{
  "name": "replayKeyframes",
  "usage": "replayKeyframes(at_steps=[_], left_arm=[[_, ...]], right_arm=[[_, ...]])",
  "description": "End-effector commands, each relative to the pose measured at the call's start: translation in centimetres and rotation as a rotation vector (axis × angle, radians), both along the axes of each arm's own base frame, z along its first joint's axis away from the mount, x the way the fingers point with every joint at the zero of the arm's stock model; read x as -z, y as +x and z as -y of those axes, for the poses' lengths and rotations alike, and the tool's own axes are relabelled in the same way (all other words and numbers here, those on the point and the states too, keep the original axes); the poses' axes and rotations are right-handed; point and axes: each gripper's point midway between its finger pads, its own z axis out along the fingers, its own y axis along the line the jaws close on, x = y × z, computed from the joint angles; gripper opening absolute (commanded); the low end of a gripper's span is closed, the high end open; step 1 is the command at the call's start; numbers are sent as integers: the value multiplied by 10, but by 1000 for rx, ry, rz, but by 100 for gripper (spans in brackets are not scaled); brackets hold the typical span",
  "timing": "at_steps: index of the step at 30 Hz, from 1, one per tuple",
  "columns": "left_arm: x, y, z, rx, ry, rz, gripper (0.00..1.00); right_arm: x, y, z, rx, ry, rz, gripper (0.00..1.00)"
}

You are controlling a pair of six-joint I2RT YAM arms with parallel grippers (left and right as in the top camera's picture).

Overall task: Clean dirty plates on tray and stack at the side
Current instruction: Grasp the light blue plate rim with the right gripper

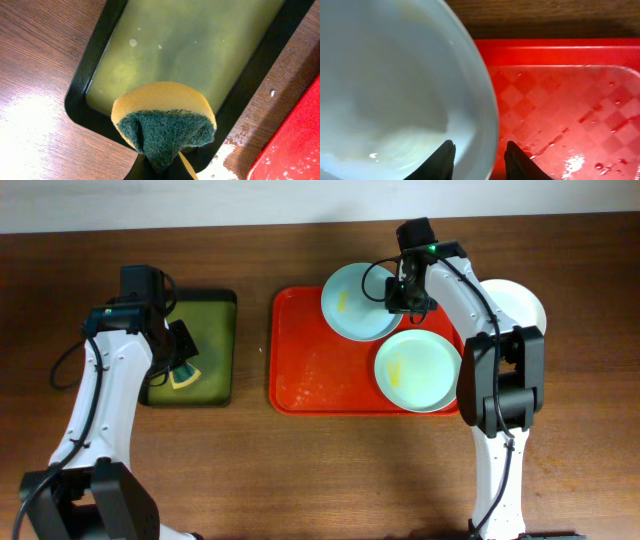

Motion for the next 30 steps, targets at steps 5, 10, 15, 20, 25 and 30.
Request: replayKeyframes(at_steps=[5,10,15,20,25,30], left_arm=[[-4,-1,1,12,-4,14,0],[-5,0,1,12,-4,17,0],[-5,0,1,12,-4,17,0],[-4,4,4,18,-25,30,0],[26,28,13,39,-54,78,0],[96,61,11,39,-48,114,0]], right_arm=[[18,-10,-7,-7,29,-56,28],[16,-16,-33,-48,129,-76,7],[20,-37,-68,-149,115,-121,4],[24,-84,-92,-217,77,-265,4],[29,-106,-92,-228,55,-343,4],[42,-118,-82,-222,14,-383,4]])
